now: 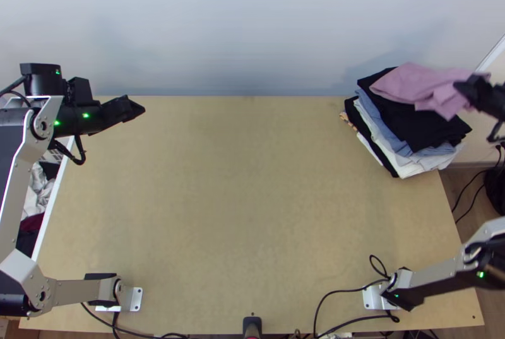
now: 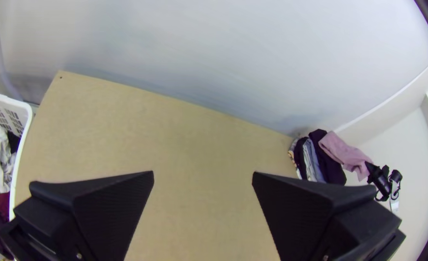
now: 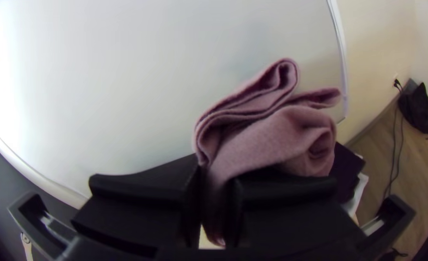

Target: Fold the t-shirt

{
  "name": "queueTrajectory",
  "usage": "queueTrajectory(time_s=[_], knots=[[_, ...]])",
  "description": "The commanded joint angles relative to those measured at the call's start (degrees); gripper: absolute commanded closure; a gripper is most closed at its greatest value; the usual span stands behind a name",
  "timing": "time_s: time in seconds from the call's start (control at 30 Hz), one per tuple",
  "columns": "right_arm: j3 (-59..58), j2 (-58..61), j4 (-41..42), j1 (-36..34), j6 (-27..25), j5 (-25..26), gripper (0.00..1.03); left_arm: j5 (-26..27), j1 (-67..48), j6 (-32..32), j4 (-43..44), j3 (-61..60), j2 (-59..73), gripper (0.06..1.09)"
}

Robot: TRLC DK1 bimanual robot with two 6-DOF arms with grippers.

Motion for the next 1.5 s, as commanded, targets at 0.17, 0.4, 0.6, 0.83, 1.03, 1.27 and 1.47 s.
queueTrajectory(time_s=[0.17, 0.4, 0.6, 0.83, 1.03, 1.27, 1.47], knots=[[-15.7, -5.5, 0.2, -2.5, -6.1, 1.5, 0.03, 0.8, -0.3, 1.4, 0.7, -2.5, -1.2, 0.10], [-22.4, -8.8, 9.0, -3.8, -6.6, 17.9, 0.03, 0.8, 0.3, 2.5, 0.7, -3.7, -1.3, 0.10], [-23.0, -15.6, 9.6, -4.3, -6.3, 21.6, 0.03, 0.9, 0.3, 2.5, 1.6, -4.1, -1.8, 0.10], [-21.1, -23.7, 15.1, 3.2, -6.3, 25.5, 0.03, 0.8, 2.7, 0.8, 4.7, -2.6, -4.0, 0.10], [-15.9, -28.2, 16.9, 6.2, -5.9, 25.9, 0.03, -3.7, 5.8, 0.8, 12.5, -0.4, -9.7, 0.10], [-26.1, -37.9, 49.0, 5.8, 1.9, 25.9, 0.03, -15.8, 10.9, 4.6, 24.4, -6.9, -19.0, 0.10], [-39.5, -45.1, 63.2, 10.5, 1.9, 25.9, 0.03, -21.9, 17.1, 5.9, 47.8, -26.6, -33.8, 0.10]])
